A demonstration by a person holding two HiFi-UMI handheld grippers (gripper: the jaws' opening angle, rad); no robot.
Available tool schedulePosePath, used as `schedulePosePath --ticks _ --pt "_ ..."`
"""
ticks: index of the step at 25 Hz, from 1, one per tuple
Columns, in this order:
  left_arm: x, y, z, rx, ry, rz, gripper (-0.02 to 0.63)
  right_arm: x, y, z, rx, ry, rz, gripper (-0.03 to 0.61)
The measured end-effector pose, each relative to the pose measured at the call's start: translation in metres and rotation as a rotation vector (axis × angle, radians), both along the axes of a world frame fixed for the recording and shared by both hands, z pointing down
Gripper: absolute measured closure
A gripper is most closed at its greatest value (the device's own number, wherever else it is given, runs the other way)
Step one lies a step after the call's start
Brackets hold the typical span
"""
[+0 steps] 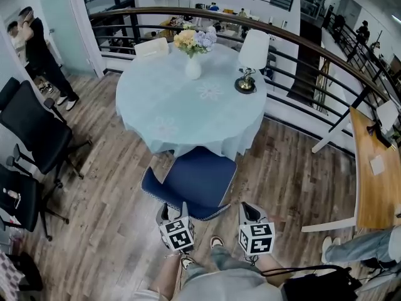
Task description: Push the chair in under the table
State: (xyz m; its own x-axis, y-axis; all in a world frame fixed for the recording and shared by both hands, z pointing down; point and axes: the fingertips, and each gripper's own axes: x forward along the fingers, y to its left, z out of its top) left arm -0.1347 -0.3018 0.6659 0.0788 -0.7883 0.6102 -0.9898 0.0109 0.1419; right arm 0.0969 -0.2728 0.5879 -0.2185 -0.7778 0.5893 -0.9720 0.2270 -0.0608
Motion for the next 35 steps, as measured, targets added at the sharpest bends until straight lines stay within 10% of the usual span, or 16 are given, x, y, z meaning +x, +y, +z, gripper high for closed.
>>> schedulePosePath --ticks 14,35 --pt "-0.003 0.006 -0.001 -0.072 0.022 0.085 0.348 -0.005 0.009 -0.011 0.028 -0.018 0.010 0.561" --pt "0.015 0.027 -0.104 0.138 0.062 0.123 0.476 -0.019 0.026 -0.029 0.089 -0.077 0.027 0.561"
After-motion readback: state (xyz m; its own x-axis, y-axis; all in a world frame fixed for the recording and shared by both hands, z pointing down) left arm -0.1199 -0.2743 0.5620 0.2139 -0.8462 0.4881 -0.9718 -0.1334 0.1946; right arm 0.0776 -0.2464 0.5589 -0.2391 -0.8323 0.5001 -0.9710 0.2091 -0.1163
